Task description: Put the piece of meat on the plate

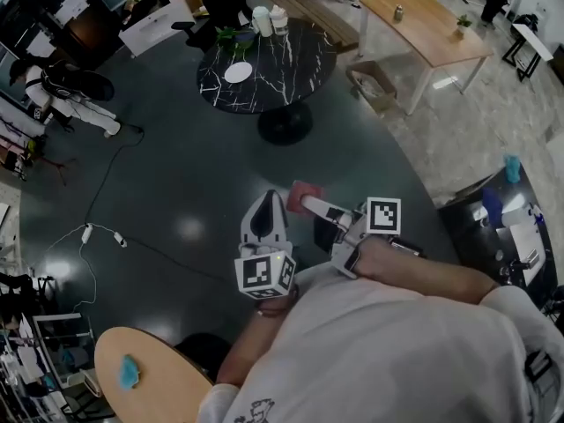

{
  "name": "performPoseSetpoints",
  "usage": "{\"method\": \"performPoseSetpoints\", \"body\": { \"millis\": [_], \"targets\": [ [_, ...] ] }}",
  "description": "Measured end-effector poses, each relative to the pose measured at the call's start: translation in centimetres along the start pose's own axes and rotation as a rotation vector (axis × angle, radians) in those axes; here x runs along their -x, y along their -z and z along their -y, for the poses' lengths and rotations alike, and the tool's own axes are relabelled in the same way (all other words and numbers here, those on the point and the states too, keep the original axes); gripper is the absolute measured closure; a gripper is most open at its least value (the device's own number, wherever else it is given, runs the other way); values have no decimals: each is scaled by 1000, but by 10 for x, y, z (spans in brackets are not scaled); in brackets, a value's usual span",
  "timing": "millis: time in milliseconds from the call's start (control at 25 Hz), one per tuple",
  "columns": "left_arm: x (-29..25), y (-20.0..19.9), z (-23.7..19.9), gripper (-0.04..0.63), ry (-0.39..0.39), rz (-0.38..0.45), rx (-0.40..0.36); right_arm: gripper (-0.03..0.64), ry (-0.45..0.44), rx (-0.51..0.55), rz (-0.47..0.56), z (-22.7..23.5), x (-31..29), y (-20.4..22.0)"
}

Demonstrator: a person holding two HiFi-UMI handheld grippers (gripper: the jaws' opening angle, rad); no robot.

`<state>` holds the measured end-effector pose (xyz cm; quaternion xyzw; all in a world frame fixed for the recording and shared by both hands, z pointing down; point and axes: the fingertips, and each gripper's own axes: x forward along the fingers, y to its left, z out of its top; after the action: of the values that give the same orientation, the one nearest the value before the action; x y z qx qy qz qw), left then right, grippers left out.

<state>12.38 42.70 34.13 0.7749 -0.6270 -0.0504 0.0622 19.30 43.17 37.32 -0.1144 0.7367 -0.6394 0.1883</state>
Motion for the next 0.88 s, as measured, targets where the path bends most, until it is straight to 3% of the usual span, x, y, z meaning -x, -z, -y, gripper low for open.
{"method": "performPoseSetpoints", "body": {
  "millis": [400, 880],
  "targets": [
    [-28, -31, -96, 589, 50, -11, -10, 531, 6, 21, 37, -4, -106, -1],
    [-30, -27, -184, 589, 22, -27, 44, 531, 32, 19, 55, 12, -179, 14]
  ]
}}
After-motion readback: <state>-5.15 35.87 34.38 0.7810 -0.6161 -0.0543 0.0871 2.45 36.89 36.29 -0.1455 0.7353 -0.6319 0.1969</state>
